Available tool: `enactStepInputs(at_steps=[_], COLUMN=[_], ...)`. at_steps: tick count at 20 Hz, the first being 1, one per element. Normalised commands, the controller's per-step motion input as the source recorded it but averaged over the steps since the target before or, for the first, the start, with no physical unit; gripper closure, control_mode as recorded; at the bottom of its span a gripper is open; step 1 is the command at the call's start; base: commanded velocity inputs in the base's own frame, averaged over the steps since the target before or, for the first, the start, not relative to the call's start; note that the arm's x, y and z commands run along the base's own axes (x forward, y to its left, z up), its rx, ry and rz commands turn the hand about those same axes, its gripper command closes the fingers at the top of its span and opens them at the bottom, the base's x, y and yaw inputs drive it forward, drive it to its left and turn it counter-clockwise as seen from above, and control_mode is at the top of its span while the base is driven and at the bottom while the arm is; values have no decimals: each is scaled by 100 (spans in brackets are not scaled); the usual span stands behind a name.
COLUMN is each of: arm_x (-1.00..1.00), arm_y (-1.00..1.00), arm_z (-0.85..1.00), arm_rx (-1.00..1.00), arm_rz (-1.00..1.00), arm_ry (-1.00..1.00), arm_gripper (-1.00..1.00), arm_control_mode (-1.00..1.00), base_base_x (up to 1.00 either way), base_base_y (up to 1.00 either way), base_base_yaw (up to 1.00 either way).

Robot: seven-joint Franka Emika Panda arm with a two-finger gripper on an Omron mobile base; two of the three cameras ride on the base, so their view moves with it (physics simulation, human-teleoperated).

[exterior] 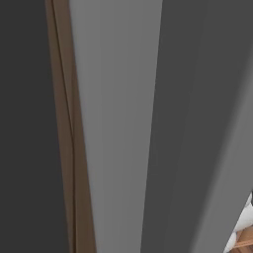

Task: Open the cabinet and setup a tea strainer by placing it in the bowl upright.

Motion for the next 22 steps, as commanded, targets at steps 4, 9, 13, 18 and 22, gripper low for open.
enactStepInputs(at_steps=[4,9,13,18,22], arm_x=[-37,-19,-15,0,-1], arm_y=[0,-12,-88,-79,-7], arm_z=[0,-5,-25,-25,-28], arm_rx=[0,2,31,44,13], arm_rz=[-10,-1,1,15,12], arm_ry=[2,0,0,0,0], arm_gripper=[100,100,100,100,100], arm_control_mode=[-100,-100,-100,-100,-100], base_base_x=[0,0,0,0,0], base_base_y=[0,0,0,0,0], base_base_yaw=[0,0,0,0,0])
